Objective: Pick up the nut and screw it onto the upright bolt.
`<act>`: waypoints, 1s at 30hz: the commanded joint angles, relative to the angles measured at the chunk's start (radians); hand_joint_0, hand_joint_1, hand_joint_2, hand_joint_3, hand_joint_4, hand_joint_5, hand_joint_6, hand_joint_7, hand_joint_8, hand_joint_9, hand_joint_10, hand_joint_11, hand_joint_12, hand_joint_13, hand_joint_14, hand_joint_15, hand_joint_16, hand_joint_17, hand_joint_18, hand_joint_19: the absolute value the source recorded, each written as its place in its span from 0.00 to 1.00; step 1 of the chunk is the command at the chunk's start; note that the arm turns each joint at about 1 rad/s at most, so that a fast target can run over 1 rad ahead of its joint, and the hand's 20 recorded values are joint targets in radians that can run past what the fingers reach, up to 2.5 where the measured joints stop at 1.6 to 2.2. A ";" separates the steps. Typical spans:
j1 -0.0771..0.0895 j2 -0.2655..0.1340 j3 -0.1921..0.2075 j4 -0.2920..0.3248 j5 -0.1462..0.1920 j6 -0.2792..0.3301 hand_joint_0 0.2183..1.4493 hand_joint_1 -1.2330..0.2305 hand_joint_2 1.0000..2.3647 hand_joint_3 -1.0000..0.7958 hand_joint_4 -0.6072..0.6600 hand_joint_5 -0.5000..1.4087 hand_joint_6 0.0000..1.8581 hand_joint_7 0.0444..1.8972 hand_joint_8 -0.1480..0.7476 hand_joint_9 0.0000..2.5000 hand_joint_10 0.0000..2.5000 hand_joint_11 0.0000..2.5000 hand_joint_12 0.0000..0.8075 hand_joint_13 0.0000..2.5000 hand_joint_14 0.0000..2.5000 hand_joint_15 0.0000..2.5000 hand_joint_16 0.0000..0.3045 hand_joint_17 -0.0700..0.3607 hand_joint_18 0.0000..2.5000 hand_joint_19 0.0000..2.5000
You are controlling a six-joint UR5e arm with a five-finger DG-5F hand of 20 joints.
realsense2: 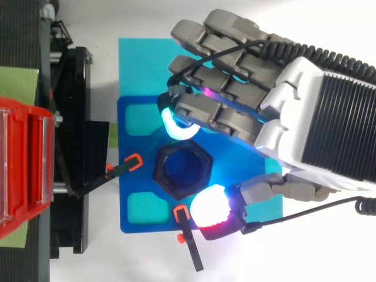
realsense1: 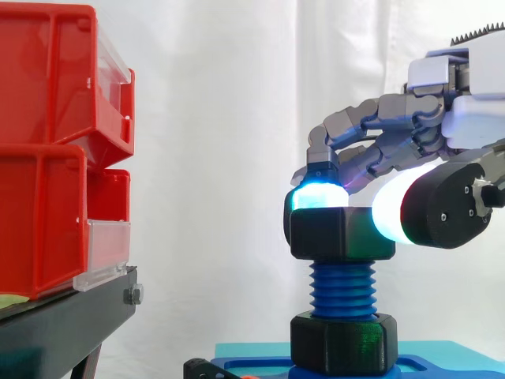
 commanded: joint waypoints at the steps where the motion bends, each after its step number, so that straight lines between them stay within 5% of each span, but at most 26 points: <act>1: -0.003 0.001 0.000 -0.006 -0.001 0.001 0.25 0.43 0.00 0.28 0.71 0.20 0.27 0.64 0.52 0.23 0.00 0.01 0.45 0.16 0.00 0.00 0.14 0.39 0.10 0.00; 30: -0.002 -0.006 -0.003 -0.002 -0.019 0.006 0.25 0.42 0.00 0.28 0.71 0.20 0.27 0.64 0.52 0.23 0.00 0.02 0.45 0.16 0.00 0.00 0.14 0.39 0.11 0.00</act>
